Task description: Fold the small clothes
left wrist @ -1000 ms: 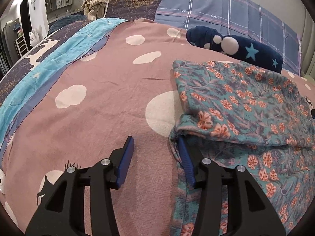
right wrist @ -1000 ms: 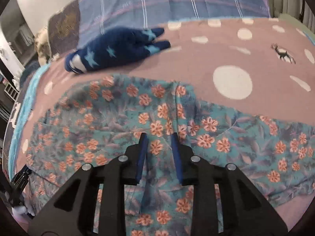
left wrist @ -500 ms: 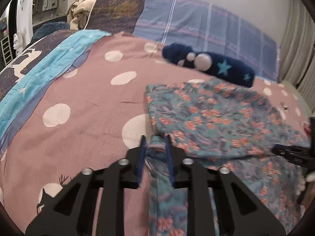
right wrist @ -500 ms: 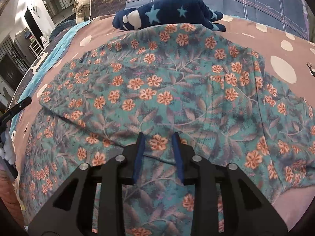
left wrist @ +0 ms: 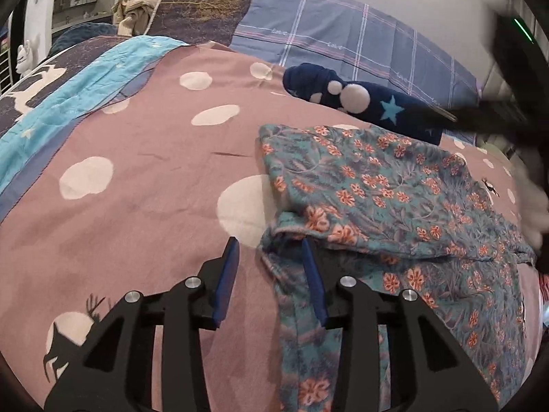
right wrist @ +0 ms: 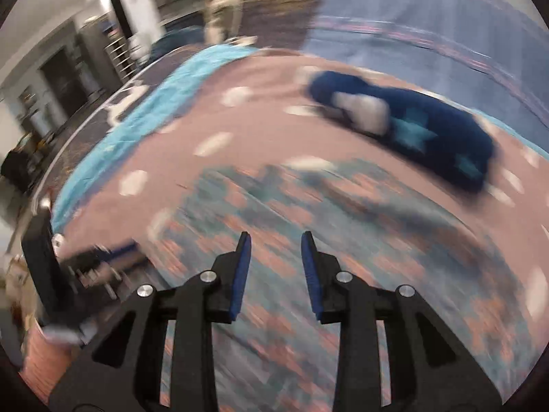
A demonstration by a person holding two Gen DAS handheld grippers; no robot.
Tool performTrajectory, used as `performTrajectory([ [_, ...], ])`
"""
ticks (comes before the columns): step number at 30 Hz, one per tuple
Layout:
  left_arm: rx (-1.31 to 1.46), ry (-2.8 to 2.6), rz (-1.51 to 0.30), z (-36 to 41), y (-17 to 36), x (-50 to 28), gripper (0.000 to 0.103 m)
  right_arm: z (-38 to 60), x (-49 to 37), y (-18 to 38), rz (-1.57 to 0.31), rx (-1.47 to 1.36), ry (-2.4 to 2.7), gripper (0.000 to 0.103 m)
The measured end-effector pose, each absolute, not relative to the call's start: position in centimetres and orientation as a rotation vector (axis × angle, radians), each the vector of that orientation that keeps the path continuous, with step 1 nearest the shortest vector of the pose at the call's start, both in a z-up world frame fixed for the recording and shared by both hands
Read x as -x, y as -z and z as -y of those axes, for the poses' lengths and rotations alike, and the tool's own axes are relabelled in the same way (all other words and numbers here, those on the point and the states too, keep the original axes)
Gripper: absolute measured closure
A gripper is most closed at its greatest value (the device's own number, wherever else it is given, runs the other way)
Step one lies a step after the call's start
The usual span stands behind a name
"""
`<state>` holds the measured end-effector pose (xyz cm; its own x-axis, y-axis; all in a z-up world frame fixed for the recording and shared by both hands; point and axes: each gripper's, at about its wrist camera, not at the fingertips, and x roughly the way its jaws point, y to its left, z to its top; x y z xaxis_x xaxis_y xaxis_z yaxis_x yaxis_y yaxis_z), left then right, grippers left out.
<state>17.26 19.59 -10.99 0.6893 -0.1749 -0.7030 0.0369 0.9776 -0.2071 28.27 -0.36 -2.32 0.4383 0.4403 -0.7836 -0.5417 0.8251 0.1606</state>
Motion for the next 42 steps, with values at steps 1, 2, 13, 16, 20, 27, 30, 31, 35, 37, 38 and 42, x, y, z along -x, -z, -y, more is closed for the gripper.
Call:
performTrajectory([
  [1, 0.172, 0.126, -0.813, -19.3, 11.1, -17.5, 0.064, -1.8, -29.1, 2.7, -0.949, 0.142, -0.629, 0.065],
  [2, 0.160, 0.132, -0.821, -19.0, 11.2, -17.7, 0.064, -3.8, -29.8, 3.2, -0.964, 0.165, -0.643, 0.062],
  [13, 0.141, 0.103, -0.825, -18.9, 11.3, -19.1, 0.096, -14.9, -34.5, 10.0, -1.051, 0.377, -0.582, 0.103],
  [16, 0.184, 0.070, -0.838, -19.7, 11.7, -18.7, 0.096, -14.4, -36.0, 9.8, -1.015, 0.275, -0.554, 0.103],
  [20, 0.209, 0.059, -0.850, -20.3, 11.9, -18.0, 0.088, -12.6, -37.6, 9.6, -0.988, 0.104, -0.589, 0.103],
  [27, 0.215, 0.030, -0.788, -21.7, 9.7, -14.9, 0.086, -3.8, -30.4, 3.8, -0.896, 0.093, -0.674, 0.095],
  [30, 0.212, 0.159, -0.701, -20.2, 6.7, -14.6, 0.086, 2.6, -25.4, 2.8, -0.880, 0.073, -0.658, 0.085],
  [31, 0.204, 0.200, -0.688, -19.1, 5.9, -15.0, 0.086, 5.0, -23.9, 2.9, -0.888, 0.051, -0.640, 0.084],
  [35, 0.143, 0.277, -0.761, -14.5, 6.9, -18.5, 0.086, 13.9, -19.1, 5.0, -0.920, -0.069, -0.471, 0.084],
  [37, 0.079, 0.227, -0.938, -12.1, 11.6, -21.3, 0.084, 16.5, -18.6, 7.0, -0.958, -0.094, -0.374, 0.084],
  [38, 0.062, 0.209, -0.904, -11.5, 12.8, -21.5, 0.085, 17.5, -18.8, 8.6, -1.017, -0.105, -0.320, 0.085],
  [42, 0.009, 0.166, -0.905, -10.5, 12.5, -21.6, 0.084, 20.1, -19.0, 11.9, -1.012, -0.207, -0.349, 0.093],
])
